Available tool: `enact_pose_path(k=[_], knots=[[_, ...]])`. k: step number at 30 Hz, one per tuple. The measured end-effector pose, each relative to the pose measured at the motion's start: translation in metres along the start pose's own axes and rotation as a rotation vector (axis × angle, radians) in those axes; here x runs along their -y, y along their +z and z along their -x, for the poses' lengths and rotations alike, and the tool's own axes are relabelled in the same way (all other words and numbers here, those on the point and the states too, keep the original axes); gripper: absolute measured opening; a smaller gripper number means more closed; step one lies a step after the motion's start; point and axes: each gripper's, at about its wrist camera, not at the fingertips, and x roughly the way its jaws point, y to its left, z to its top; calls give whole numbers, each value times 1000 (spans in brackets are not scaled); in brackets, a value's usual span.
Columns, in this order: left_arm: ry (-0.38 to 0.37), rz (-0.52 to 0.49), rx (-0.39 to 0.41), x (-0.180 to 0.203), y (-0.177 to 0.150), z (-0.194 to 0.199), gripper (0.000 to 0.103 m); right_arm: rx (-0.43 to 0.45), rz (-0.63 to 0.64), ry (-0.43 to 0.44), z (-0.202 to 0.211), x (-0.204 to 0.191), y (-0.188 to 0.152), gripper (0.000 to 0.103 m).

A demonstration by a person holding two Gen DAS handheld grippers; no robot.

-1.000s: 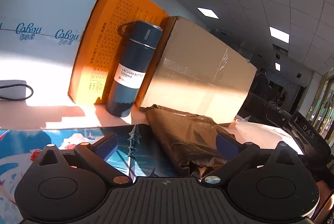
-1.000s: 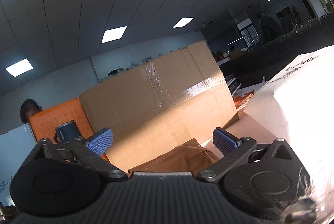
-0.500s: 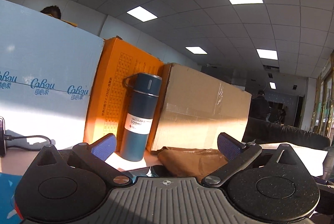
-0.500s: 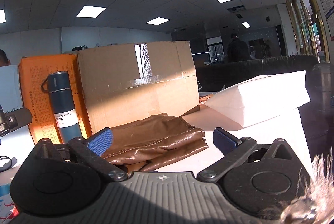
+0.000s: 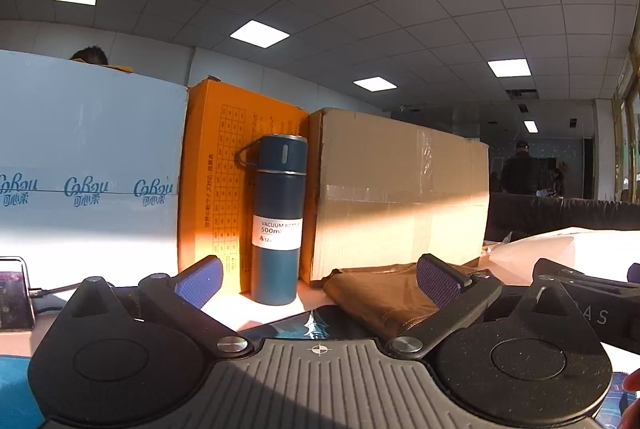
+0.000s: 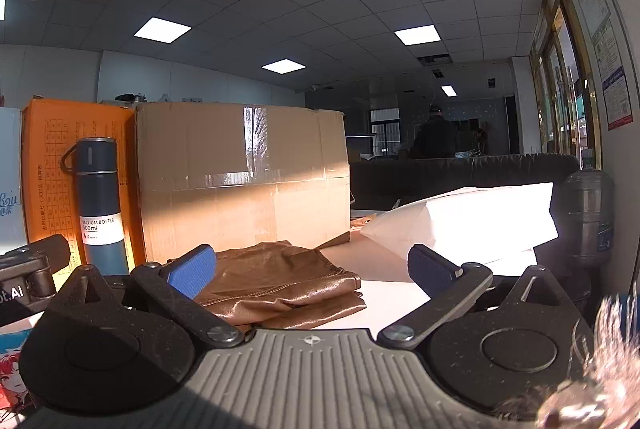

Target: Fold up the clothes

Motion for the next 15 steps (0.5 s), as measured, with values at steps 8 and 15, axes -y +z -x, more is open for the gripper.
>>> enact_pose_path(k=[8,15], knots=[[15,-9,-18,0,0,-2,103,8,-10,31,3,1,0,103],[27,-31,-24,4,0,-3,103,3,-28,31,2,3,-1,103]])
